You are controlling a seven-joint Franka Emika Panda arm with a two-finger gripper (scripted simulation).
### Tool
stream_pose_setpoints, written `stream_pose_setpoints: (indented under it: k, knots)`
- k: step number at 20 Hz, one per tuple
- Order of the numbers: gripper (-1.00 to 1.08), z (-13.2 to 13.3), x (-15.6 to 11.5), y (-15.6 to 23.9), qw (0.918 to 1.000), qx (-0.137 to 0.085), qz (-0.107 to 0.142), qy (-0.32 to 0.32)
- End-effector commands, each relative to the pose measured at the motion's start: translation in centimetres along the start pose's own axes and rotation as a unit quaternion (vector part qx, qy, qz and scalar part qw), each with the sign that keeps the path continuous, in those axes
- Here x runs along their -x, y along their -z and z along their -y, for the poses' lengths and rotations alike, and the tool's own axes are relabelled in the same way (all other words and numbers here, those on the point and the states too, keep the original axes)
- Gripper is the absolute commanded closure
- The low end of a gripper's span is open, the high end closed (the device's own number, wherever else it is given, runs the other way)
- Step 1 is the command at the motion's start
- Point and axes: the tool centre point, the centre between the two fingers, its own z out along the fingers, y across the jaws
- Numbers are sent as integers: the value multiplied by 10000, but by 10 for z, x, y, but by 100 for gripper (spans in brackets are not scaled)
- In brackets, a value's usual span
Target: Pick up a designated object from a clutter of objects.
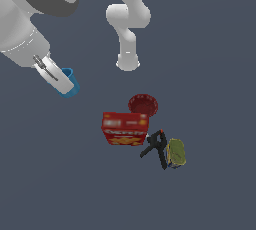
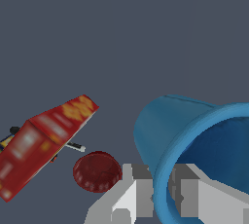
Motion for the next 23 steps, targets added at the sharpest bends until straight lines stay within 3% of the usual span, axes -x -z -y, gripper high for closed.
stream_pose_setpoints:
  k: [1,13,23]
  knots:
    - [108,-13,17,22,10000,-4,-11,-1]
    - [108,-61,80,104,10000,6,-18,-6]
    - [108,-72,95,126,10000,8,-20,-4]
